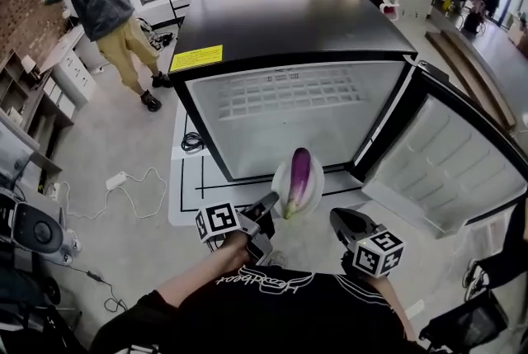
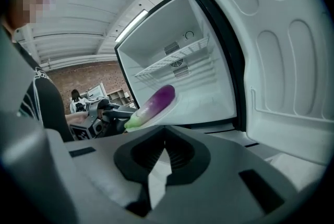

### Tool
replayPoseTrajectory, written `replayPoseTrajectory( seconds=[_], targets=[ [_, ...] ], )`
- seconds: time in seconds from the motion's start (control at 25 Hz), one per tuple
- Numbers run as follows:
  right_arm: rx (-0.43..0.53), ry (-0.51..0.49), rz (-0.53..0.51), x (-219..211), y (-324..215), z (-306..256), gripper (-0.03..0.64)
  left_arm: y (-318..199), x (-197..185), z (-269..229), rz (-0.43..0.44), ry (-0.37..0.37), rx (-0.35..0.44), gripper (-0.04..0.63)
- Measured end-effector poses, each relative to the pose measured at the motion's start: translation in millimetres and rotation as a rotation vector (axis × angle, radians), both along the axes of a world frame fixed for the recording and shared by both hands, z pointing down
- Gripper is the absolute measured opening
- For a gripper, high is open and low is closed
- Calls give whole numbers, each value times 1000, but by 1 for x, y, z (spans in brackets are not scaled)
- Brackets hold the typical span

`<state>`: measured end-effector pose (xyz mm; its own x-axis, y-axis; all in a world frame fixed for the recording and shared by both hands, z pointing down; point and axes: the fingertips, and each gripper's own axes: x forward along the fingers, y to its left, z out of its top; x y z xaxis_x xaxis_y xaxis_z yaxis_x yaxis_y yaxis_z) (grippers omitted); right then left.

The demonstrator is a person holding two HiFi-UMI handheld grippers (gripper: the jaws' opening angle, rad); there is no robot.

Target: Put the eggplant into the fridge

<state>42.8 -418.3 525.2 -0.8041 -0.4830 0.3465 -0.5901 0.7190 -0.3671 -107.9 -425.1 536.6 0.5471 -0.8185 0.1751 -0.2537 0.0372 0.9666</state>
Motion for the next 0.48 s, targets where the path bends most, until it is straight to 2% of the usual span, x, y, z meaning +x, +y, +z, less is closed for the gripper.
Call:
replayPoseTrajectory(
  seconds=[0.16, 0.48],
  targets=[
    [-11, 4, -3, -7, -12, 5, 6, -20, -2, 9, -3, -11, -26, 23],
    [-31, 15, 15, -15, -30, 16, 6, -54, -9, 34, -17, -80, -70, 23]
  ],
)
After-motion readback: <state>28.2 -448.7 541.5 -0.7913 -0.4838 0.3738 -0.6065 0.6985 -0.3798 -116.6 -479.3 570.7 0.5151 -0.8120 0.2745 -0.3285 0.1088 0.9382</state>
